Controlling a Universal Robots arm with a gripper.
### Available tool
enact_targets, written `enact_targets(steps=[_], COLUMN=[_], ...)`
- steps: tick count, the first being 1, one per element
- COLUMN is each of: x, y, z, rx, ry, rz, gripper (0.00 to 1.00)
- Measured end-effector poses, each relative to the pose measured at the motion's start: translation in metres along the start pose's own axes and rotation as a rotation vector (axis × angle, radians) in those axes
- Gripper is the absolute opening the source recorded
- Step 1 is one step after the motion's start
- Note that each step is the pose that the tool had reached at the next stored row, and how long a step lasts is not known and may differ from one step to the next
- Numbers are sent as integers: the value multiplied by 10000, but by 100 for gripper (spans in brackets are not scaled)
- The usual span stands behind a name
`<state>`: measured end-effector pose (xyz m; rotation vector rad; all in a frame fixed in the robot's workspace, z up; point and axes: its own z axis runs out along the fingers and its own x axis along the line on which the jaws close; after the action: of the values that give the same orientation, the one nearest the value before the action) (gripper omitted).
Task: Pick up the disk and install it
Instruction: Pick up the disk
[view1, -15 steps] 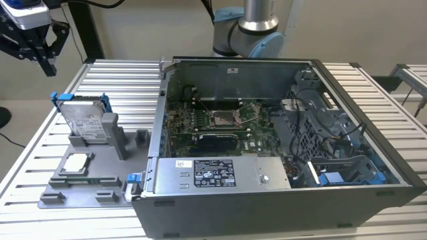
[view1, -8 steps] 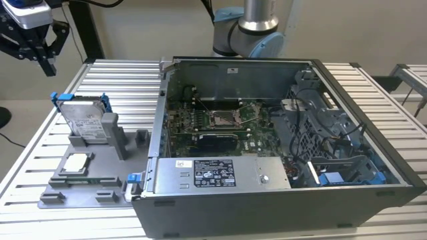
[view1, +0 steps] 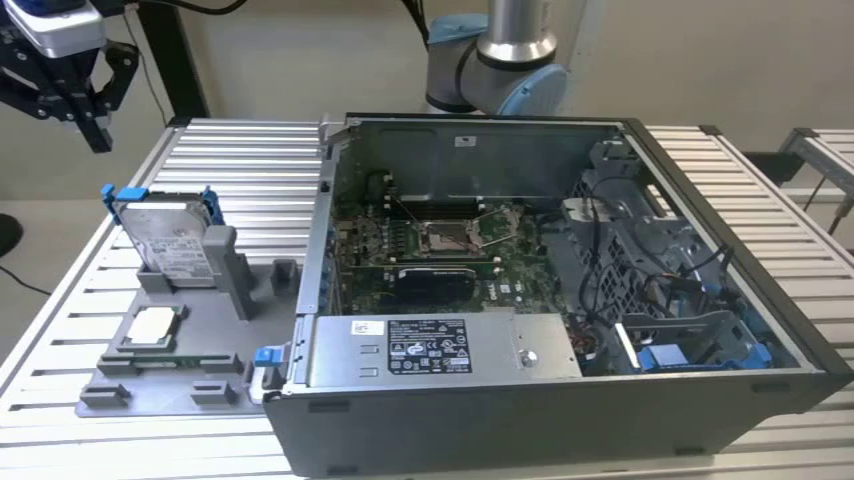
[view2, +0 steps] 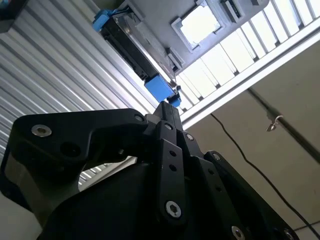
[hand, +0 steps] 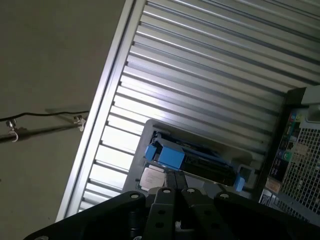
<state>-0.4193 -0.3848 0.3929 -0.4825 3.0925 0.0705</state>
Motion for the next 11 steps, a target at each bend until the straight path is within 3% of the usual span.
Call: enact_targets(steps=[11], x=[-1], y=[1], z=[-18], rx=[56], ry=[47], rz=[-640], gripper=[0])
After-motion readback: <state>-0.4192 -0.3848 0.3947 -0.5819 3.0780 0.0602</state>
